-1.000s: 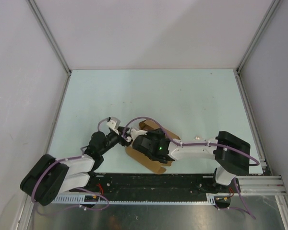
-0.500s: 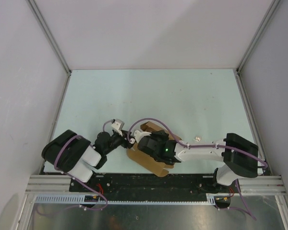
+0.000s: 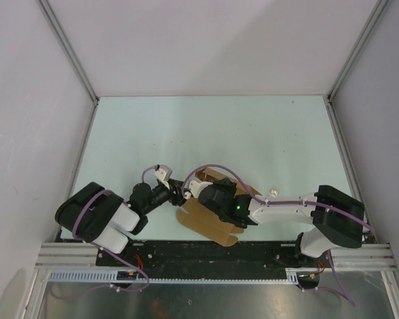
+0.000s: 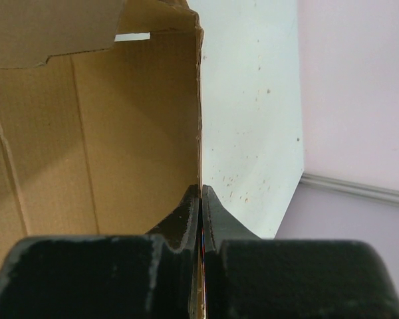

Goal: Fold the paper box

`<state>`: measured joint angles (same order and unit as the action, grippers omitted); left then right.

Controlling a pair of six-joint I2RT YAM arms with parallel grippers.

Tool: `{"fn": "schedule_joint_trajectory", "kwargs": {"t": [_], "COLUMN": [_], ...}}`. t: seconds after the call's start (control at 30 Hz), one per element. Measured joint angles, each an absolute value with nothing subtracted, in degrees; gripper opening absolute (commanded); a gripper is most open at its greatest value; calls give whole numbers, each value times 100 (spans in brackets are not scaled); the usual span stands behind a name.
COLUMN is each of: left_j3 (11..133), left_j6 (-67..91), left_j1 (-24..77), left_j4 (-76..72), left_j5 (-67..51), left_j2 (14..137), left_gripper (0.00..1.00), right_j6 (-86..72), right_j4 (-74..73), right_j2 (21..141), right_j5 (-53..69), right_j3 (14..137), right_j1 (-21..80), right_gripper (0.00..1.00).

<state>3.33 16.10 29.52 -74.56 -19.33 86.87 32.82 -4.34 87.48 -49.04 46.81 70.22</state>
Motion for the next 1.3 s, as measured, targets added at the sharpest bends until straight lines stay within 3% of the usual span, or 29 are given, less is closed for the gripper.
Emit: {"fn": "schedule_joint_trajectory", "kwargs": {"t": [0.43,0.9,1.3], "left_j3": [336,331,331], "left_j6": [1651,1638,1498], "left_j1": [2952,2952,2952], "left_j4": [-7489,-7535,-7548], "left_j5": [-2488,-2526,-2436], "left_j2": [9334,8632,9129], "left_gripper": [62,62,60], "right_j6": [3763,3739,3489], "right_j4": [71,45,-19], "right_j2": [8746,8748,8764], "right_j5": [-4733,-4991,-5162], "right_j3": [4674,4674,4674], "right_j1": [7035,7413,7620], "right_gripper": [0,0,0]}}
